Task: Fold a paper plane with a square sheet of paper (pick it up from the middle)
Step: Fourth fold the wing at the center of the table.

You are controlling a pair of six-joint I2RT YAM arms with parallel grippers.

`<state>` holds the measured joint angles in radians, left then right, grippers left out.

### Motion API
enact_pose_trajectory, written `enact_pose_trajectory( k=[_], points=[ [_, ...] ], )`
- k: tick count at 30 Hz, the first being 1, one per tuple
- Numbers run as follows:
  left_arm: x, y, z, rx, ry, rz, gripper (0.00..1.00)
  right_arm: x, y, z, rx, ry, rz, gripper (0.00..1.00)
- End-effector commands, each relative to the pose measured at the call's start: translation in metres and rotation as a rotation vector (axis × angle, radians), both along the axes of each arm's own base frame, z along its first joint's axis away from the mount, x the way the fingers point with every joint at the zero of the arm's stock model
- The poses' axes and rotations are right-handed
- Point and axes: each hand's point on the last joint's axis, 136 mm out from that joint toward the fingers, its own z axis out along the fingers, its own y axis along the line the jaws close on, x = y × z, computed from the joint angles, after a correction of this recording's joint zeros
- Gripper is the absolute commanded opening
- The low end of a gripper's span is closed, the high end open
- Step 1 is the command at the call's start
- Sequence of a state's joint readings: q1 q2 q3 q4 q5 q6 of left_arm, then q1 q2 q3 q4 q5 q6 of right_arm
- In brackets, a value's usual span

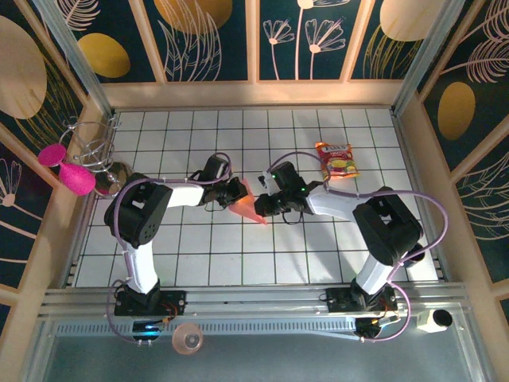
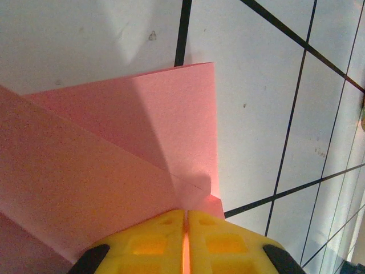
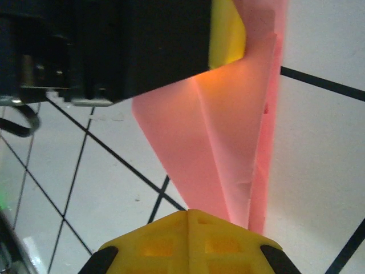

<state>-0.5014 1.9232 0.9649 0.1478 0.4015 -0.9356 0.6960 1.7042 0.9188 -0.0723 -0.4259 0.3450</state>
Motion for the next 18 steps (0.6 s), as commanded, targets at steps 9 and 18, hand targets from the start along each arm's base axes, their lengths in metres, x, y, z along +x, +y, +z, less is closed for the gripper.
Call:
enact_pose_trajectory(
  k=[9, 18],
  points=[
    [-0.015, 0.027, -0.039, 0.148, 0.102, 0.033, 0.11, -0.016, -0.004, -0.03, -0.081, 0.06, 0.044, 0.05],
    [-0.017, 0.028, -0.043, 0.158, 0.108, 0.024, 0.1, -0.015, -0.016, -0.042, -0.115, 0.083, 0.006, 0.05]
  ],
)
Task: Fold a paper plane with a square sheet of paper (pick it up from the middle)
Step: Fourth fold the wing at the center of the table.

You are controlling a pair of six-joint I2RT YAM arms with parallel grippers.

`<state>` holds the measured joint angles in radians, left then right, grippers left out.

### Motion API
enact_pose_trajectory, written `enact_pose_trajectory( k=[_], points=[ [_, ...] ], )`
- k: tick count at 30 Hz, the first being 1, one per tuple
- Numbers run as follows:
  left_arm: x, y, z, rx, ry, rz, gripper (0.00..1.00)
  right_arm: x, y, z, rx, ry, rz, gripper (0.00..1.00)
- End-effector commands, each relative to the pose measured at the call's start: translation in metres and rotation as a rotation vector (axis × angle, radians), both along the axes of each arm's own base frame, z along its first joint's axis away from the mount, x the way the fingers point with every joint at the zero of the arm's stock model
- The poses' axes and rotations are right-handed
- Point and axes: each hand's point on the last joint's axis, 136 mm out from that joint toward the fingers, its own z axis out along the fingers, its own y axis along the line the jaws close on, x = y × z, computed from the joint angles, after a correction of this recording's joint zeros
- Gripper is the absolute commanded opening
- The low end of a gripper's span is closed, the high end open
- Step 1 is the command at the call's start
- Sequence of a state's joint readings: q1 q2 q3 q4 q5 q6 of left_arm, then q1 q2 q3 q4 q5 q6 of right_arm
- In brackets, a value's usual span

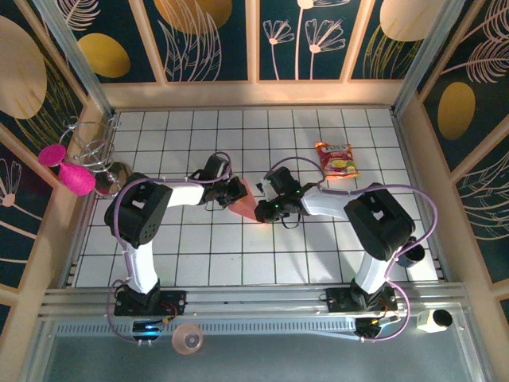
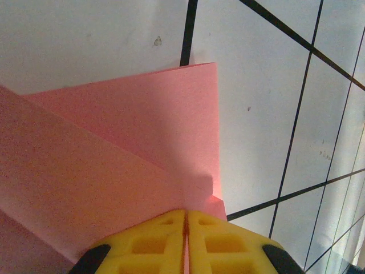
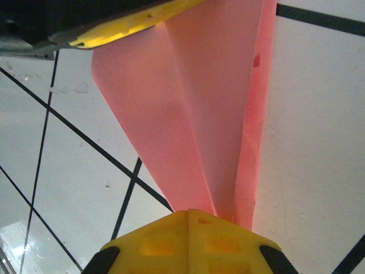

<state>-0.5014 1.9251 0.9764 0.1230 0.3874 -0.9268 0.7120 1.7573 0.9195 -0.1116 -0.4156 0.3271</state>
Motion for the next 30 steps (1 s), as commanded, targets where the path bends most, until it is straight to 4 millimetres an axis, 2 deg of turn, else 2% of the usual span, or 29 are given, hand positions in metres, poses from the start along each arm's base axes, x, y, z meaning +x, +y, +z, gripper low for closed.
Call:
enact_pose_trajectory(
  k=[1, 13, 16, 30],
  points=[
    [-0.018, 0.027, -0.041, 0.139, 0.106, 0.021, 0.1, -0.003, -0.013, -0.018, -0.052, 0.03, -0.022, 0.05],
    [-0.02, 0.028, -0.045, 0.15, 0.113, 0.014, 0.1, -0.002, -0.02, -0.025, -0.071, 0.041, -0.045, 0.04],
    [-0.011, 0.023, -0.037, 0.136, 0.088, 0.015, 0.1, -0.004, -0.02, -0.026, -0.071, 0.049, -0.041, 0.04],
    [-0.011, 0.023, -0.034, 0.137, 0.083, 0.016, 0.1, -0.011, -0.021, -0.035, -0.057, 0.103, -0.038, 0.05]
  ],
)
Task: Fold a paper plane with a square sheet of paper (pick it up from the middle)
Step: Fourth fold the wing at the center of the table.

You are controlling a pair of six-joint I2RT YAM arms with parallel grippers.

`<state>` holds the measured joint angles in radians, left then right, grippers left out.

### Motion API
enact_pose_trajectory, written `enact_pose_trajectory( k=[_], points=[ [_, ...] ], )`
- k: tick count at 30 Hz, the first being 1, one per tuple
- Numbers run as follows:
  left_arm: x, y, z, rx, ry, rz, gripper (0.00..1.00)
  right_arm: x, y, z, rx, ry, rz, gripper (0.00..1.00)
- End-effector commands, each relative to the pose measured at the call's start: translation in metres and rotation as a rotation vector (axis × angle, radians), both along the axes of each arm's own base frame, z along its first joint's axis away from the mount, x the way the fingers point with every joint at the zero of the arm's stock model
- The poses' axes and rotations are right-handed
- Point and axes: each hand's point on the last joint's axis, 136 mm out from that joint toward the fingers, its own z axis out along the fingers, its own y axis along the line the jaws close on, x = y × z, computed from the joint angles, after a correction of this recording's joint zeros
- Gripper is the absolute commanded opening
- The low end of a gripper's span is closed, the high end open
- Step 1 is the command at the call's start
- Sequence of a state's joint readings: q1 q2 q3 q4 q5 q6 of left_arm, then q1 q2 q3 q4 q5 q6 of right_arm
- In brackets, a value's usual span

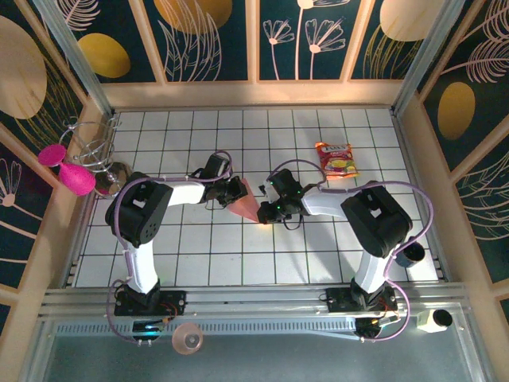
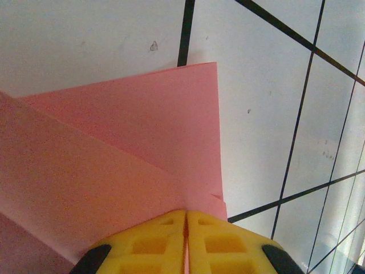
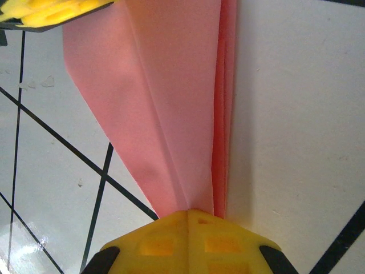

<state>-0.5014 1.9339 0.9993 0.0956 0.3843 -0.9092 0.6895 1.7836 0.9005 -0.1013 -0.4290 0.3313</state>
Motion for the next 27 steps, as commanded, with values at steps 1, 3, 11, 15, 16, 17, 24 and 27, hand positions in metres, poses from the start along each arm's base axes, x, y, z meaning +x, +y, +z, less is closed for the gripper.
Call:
enact_pose_trajectory(
  k=[1, 3, 11, 15, 16, 17, 24, 27],
  points=[
    [-0.013, 0.024, -0.034, 0.124, 0.081, 0.028, 0.1, -0.012, -0.013, -0.023, -0.046, 0.073, -0.02, 0.04],
    [-0.013, 0.024, -0.032, 0.121, 0.078, 0.027, 0.1, -0.014, -0.015, -0.026, -0.049, 0.088, -0.022, 0.04],
    [0.008, 0.007, 0.034, 0.015, -0.084, -0.001, 0.11, -0.019, -0.022, -0.038, -0.069, 0.143, -0.037, 0.04],
    [0.004, 0.0, 0.06, -0.027, -0.144, -0.019, 0.11, -0.019, -0.021, -0.04, -0.072, 0.159, -0.038, 0.04],
    [0.001, -0.003, 0.06, -0.032, -0.144, -0.027, 0.11, -0.018, -0.021, -0.04, -0.071, 0.161, -0.038, 0.04],
    [-0.002, -0.006, 0.062, -0.034, -0.146, -0.034, 0.11, -0.019, -0.021, -0.04, -0.075, 0.166, -0.038, 0.04],
    [-0.031, -0.014, 0.035, -0.039, -0.074, -0.051, 0.1, -0.019, -0.023, -0.043, -0.083, 0.181, -0.044, 0.04],
    [-0.035, -0.016, 0.028, -0.044, -0.051, -0.057, 0.1, -0.019, -0.023, -0.044, -0.087, 0.187, -0.044, 0.04]
  ],
)
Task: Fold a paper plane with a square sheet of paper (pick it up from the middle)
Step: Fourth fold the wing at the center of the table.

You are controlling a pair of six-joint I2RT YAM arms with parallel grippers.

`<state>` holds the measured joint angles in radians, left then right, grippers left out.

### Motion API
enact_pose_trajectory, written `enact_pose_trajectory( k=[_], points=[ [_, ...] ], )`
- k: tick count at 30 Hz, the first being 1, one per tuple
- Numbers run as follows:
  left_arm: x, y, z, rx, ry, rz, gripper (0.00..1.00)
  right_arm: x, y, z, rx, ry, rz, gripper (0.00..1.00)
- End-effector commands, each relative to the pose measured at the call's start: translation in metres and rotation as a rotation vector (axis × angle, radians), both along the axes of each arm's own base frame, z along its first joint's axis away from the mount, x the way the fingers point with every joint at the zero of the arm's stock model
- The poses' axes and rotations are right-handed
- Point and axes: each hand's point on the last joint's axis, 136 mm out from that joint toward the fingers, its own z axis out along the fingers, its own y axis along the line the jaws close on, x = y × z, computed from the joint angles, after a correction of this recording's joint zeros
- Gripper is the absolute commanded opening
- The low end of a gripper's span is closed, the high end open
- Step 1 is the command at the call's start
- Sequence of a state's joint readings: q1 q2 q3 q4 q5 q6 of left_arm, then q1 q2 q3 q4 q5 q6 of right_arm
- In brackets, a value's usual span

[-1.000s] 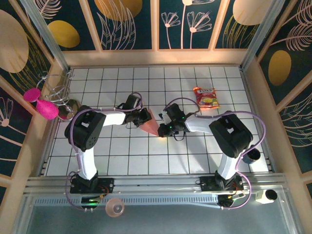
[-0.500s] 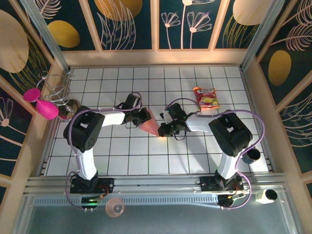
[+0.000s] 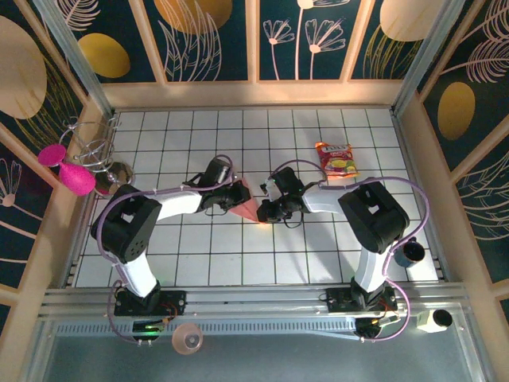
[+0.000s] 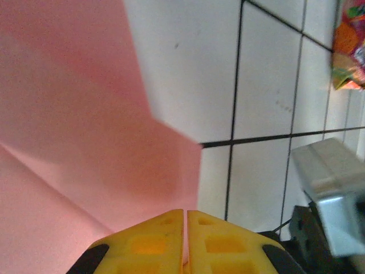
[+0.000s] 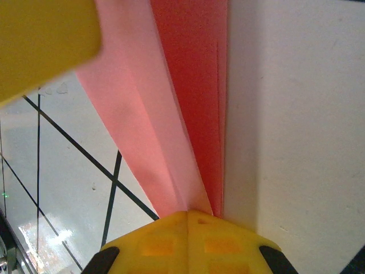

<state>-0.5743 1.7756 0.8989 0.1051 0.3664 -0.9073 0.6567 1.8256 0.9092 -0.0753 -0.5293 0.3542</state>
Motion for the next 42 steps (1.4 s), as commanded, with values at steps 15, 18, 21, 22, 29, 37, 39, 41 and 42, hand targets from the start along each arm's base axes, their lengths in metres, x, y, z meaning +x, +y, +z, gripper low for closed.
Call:
enact_pose_trajectory(
  k=[15, 18, 21, 22, 29, 37, 39, 41, 42],
  points=[
    [-0.003, 0.02, -0.05, 0.122, 0.128, 0.119, 0.07, -0.014, -0.021, -0.024, -0.102, 0.082, -0.041, 0.05],
    [-0.005, 0.025, -0.055, 0.147, 0.145, 0.133, 0.07, -0.011, -0.016, -0.006, -0.056, 0.054, -0.043, 0.06],
    [-0.008, 0.029, -0.059, 0.169, 0.155, 0.137, 0.07, -0.01, -0.013, 0.008, -0.024, 0.041, -0.037, 0.06],
    [-0.008, 0.029, -0.059, 0.17, 0.154, 0.137, 0.07, -0.011, -0.014, 0.008, -0.024, 0.042, -0.036, 0.06],
    [-0.009, 0.029, -0.06, 0.172, 0.16, 0.13, 0.07, -0.018, -0.019, 0.002, -0.043, 0.063, -0.033, 0.06],
    [-0.01, 0.03, -0.062, 0.179, 0.164, 0.127, 0.07, -0.015, -0.029, -0.009, -0.108, 0.052, -0.06, 0.06],
    [-0.011, 0.03, -0.063, 0.181, 0.164, 0.126, 0.07, -0.013, -0.03, -0.008, -0.114, 0.041, -0.067, 0.06],
    [-0.011, 0.031, -0.064, 0.186, 0.165, 0.123, 0.06, -0.01, -0.028, -0.003, -0.103, 0.028, -0.068, 0.06],
    [-0.012, 0.031, -0.064, 0.189, 0.167, 0.122, 0.07, -0.009, -0.027, 0.001, -0.096, 0.022, -0.068, 0.06]
  ],
)
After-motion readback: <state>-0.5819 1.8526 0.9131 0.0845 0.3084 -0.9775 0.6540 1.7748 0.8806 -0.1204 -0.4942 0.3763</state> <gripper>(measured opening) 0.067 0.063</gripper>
